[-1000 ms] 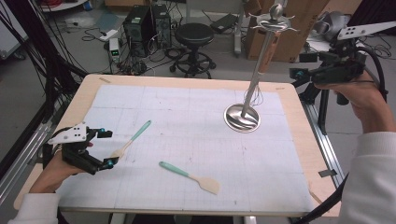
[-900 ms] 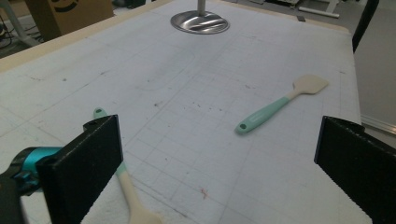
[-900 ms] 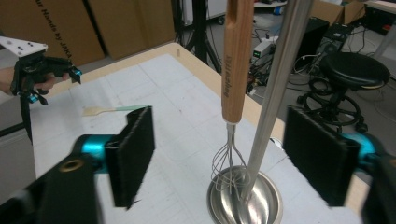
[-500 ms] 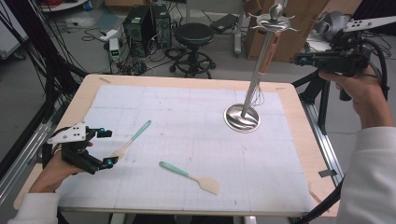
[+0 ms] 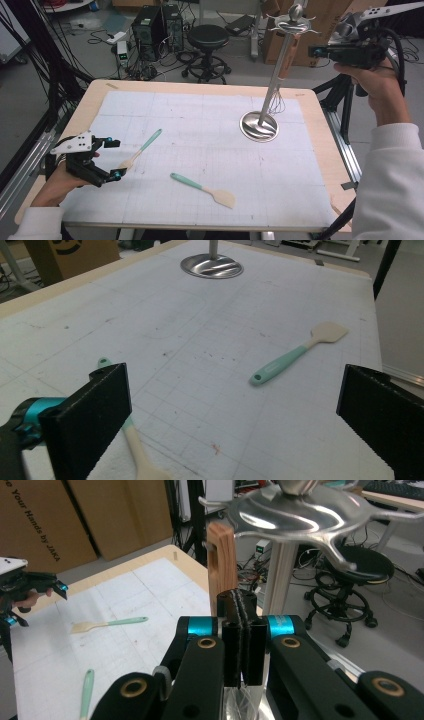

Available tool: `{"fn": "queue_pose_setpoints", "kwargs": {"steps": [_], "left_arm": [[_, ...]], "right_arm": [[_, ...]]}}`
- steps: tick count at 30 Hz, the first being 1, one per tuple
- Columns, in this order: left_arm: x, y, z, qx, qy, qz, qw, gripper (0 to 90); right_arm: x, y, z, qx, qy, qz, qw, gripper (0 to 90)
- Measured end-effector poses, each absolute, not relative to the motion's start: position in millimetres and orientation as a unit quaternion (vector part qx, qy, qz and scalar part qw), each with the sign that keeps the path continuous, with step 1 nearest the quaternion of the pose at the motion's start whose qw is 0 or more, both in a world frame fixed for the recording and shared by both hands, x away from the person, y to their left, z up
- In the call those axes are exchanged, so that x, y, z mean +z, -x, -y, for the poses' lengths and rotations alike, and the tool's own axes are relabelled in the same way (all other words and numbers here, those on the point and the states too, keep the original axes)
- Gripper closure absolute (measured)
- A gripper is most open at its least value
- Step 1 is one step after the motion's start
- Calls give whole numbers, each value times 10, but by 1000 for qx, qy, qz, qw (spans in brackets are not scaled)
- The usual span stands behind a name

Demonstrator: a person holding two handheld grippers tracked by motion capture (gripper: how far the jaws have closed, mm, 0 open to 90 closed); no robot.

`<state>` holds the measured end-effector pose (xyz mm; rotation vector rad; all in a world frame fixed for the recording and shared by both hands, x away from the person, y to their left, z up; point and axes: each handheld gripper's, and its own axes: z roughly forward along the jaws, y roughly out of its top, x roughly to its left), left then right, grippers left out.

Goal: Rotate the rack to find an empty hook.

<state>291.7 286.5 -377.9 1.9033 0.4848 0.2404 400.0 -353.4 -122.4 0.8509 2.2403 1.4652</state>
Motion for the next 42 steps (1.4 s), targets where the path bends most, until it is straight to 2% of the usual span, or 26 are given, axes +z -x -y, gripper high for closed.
{"fn": "queue_pose_setpoints", "kwargs": {"steps": [7, 33, 42], "left_arm": [[-3776, -2915, -2861, 100, -803, -202, 551, 17], [-3776, -2907, -2852, 96, -803, -198, 553, 17], [-3777, -2904, -2854, 96, -803, -201, 553, 17]], "right_arm": [[-1185, -4028, 3460, 522, -303, -777, 177, 893], [-1089, -4170, 3036, 518, -274, -794, 160, 893], [-1101, -4146, 3070, 517, -270, -796, 159, 894]]}}
